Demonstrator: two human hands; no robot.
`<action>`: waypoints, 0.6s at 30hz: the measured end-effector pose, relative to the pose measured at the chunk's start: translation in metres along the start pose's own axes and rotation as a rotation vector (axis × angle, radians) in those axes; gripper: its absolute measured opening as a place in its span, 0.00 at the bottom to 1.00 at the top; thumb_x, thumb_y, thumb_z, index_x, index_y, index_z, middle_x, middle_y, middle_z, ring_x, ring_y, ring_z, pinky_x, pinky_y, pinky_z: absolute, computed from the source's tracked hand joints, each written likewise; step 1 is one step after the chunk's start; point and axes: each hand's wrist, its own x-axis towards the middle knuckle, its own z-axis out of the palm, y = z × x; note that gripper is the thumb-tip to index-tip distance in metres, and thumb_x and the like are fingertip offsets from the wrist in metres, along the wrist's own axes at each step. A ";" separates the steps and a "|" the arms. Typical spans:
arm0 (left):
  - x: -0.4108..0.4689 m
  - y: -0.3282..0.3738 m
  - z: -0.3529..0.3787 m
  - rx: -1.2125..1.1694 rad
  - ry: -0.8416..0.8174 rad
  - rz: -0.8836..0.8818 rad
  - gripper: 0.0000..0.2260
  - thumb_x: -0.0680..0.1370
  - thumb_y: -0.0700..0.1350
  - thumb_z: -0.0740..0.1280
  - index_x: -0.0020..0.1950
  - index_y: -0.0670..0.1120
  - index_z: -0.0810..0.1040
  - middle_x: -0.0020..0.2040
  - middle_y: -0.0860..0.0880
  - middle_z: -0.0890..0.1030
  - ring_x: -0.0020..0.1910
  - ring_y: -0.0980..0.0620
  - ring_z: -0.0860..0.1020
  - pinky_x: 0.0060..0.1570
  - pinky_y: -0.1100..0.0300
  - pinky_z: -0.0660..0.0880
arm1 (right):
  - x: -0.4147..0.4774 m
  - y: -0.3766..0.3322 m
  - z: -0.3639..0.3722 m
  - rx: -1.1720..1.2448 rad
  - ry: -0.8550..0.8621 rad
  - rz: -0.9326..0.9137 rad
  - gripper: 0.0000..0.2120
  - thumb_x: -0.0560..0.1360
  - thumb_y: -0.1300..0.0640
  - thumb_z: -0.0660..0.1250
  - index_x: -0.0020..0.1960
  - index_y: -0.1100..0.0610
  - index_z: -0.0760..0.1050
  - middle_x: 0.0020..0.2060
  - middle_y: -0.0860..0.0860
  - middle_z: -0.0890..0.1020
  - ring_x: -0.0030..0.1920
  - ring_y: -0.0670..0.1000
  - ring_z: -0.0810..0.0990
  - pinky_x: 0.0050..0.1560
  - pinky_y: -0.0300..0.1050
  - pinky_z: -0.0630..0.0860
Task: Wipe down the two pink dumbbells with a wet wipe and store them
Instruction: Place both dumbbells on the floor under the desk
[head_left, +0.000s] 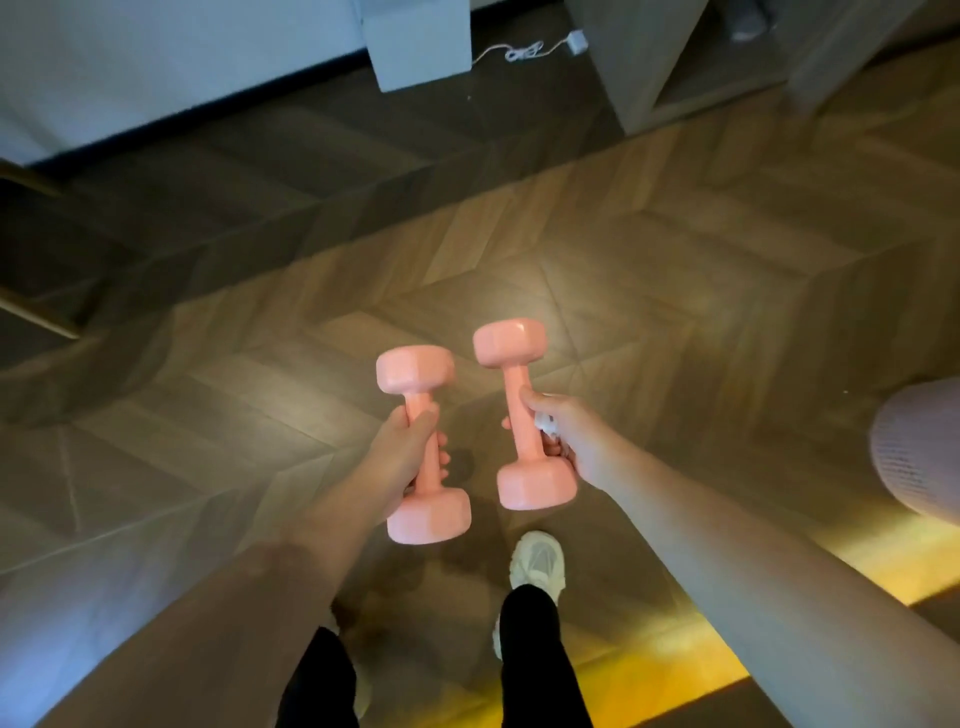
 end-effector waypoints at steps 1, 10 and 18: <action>-0.011 0.017 0.013 -0.008 0.006 -0.008 0.08 0.84 0.51 0.61 0.58 0.48 0.72 0.38 0.46 0.76 0.34 0.49 0.76 0.40 0.51 0.77 | -0.014 -0.015 -0.011 0.003 0.000 -0.001 0.16 0.79 0.43 0.63 0.53 0.54 0.81 0.36 0.46 0.86 0.36 0.49 0.79 0.40 0.45 0.75; -0.018 0.153 0.119 -0.125 -0.053 0.014 0.07 0.84 0.49 0.60 0.55 0.47 0.70 0.37 0.46 0.73 0.32 0.49 0.73 0.34 0.54 0.74 | -0.059 -0.136 -0.100 0.084 0.028 -0.002 0.12 0.78 0.47 0.66 0.50 0.54 0.82 0.40 0.51 0.86 0.37 0.52 0.77 0.39 0.44 0.72; 0.056 0.253 0.195 -0.058 -0.125 -0.016 0.08 0.84 0.51 0.60 0.58 0.47 0.70 0.38 0.45 0.74 0.32 0.50 0.74 0.34 0.53 0.75 | -0.010 -0.235 -0.182 0.153 0.084 -0.018 0.11 0.80 0.48 0.64 0.54 0.54 0.80 0.37 0.50 0.85 0.36 0.50 0.80 0.38 0.44 0.74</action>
